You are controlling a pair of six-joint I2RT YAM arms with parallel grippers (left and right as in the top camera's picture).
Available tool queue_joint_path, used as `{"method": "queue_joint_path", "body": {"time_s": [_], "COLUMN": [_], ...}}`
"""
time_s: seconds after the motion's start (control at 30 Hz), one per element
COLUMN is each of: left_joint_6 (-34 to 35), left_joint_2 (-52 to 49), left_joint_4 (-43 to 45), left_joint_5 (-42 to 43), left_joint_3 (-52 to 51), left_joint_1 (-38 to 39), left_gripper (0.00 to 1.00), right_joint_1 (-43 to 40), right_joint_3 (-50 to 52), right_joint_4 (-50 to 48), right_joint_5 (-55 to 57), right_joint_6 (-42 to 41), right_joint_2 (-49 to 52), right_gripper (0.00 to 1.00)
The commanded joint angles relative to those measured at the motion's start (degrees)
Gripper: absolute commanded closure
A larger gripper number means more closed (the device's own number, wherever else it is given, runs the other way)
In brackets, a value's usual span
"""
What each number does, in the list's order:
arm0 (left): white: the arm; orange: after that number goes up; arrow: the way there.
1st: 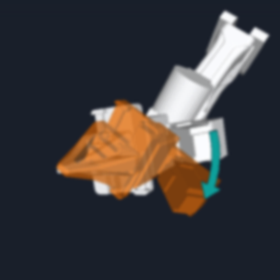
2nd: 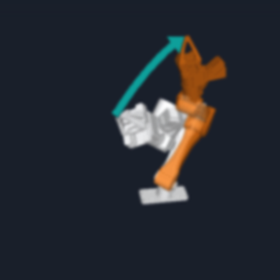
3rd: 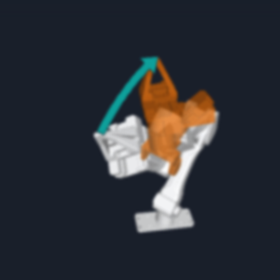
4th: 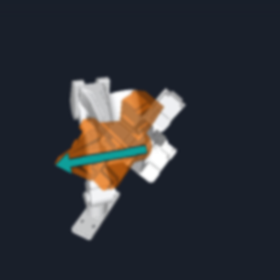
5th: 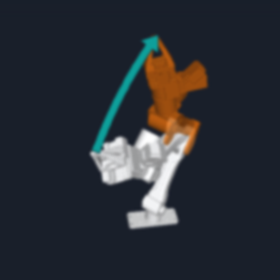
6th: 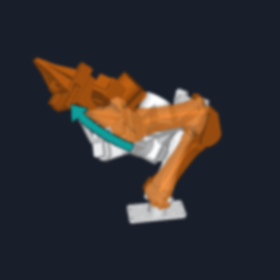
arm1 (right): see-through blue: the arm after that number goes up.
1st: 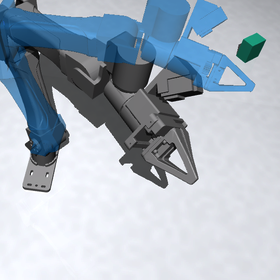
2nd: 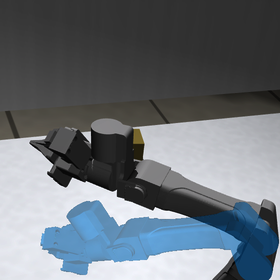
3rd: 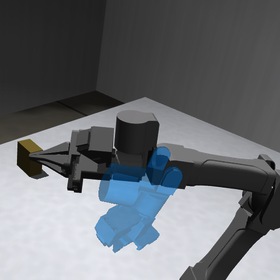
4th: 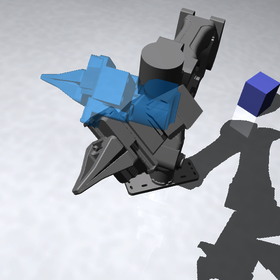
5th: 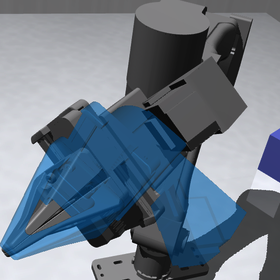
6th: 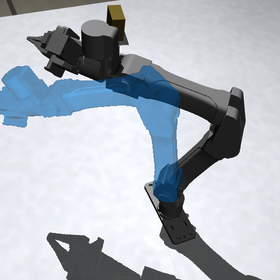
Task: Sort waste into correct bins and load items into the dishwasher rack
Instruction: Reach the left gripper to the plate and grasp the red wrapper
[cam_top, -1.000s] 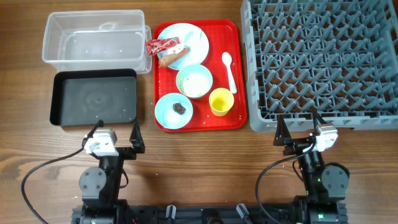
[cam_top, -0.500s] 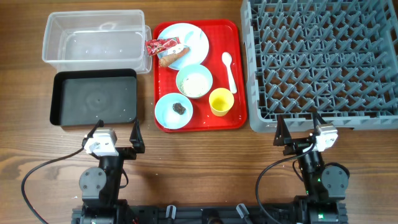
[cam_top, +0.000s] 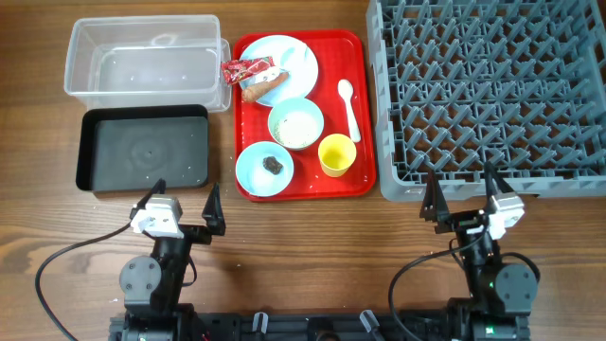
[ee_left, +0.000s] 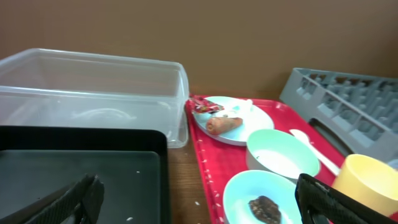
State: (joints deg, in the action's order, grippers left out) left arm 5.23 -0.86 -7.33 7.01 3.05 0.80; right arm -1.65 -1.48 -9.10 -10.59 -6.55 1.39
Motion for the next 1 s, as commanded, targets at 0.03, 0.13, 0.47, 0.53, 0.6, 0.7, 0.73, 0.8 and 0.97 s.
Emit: {"method": "queue_joint_path", "body": {"time_s": [0.03,0.13,0.47,0.53,0.6,0.7,0.73,0.8,0.97], "left_joint_6": [2.9,3.0,2.9,2.7,2.3,-0.8,-1.9,-3.8,-6.3], "left_joint_2": [-5.5,-16.4,-58.5,-66.9,-75.8,-92.6,-99.1,-108.4,-123.3], "left_joint_4": [0.4,-0.4,-16.2,-19.9,-24.8,-38.2,-43.8,-50.4,-48.2], "left_joint_5": [1.9,2.2,5.3,7.0,8.0,7.5,6.9,5.7,5.6], "left_joint_3": [8.2,17.6,59.5,67.7,77.7,98.7,107.0,118.4,127.1], "left_joint_1": [0.1,0.1,0.1,0.1,0.7,3.5,4.8,6.7,12.3], "left_gripper": [0.00,0.00,0.00,0.00,0.00,0.00,0.00,0.00,0.00], "right_joint_1": [0.2,0.2,0.2,0.2,0.2,0.2,0.2,0.2,0.2], "right_joint_3": [-7.8,-14.9,-50.9,-58.2,-64.7,-69.0,-69.0,-69.0,-69.0], "right_joint_4": [-0.7,0.2,25.9,32.8,39.5,43.0,42.7,43.1,47.8], "right_joint_5": [-1.9,-3.3,-7.3,-7.3,-7.3,-7.5,-7.5,-7.5,-7.5], "right_joint_6": [0.6,0.6,8.1,8.1,8.2,8.0,6.8,2.6,1.9], "right_joint_2": [0.8,7.3,43.1,49.8,56.0,61.8,63.0,64.4,66.7], "right_gripper": [0.00,0.00,0.00,0.00,0.00,0.00,0.00,0.00,0.00]}}
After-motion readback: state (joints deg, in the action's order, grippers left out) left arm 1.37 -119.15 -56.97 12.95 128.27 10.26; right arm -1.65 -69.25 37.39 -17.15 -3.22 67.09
